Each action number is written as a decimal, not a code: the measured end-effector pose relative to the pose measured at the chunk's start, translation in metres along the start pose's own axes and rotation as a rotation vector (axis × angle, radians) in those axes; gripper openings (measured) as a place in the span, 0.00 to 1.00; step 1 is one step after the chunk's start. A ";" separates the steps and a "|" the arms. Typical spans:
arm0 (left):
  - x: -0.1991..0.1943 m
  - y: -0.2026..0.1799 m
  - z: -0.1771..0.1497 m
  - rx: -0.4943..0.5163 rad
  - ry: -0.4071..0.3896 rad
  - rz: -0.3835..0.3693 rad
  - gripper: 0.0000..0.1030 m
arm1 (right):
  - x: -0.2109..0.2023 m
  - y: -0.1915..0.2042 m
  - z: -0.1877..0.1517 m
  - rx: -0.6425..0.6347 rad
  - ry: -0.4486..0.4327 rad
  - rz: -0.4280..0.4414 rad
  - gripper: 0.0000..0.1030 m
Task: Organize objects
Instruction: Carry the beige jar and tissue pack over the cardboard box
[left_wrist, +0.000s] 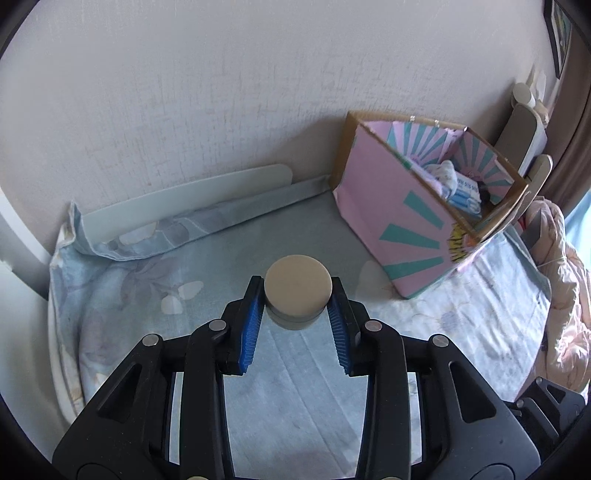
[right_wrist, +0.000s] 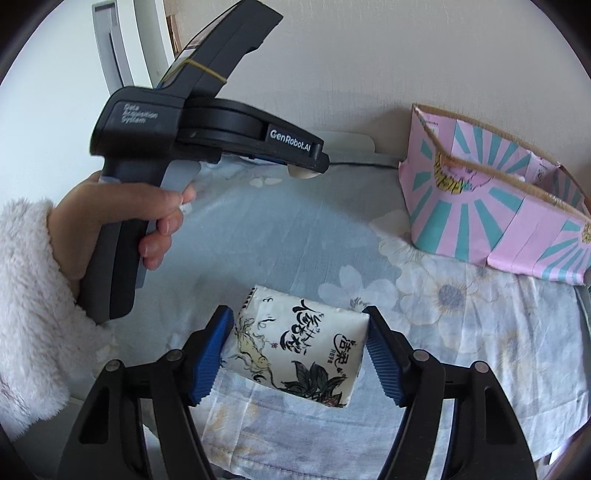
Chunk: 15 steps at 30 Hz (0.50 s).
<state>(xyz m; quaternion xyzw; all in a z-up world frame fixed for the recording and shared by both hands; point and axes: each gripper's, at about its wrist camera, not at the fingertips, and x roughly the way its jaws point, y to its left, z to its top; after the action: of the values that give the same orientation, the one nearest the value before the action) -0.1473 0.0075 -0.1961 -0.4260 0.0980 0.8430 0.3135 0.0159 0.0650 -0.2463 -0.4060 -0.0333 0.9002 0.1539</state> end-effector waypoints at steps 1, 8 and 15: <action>-0.006 -0.002 0.003 -0.006 -0.005 0.000 0.30 | -0.003 -0.001 0.004 -0.001 0.001 0.005 0.65; -0.048 -0.018 0.019 -0.045 -0.045 0.005 0.30 | -0.035 -0.017 0.034 -0.011 -0.024 0.038 0.65; -0.069 -0.034 0.033 -0.108 -0.067 0.026 0.30 | -0.053 -0.038 0.067 -0.038 -0.034 0.078 0.65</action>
<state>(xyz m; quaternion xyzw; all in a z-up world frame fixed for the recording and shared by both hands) -0.1175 0.0177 -0.1187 -0.4127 0.0472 0.8649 0.2819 0.0088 0.0890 -0.1564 -0.3946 -0.0371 0.9114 0.1105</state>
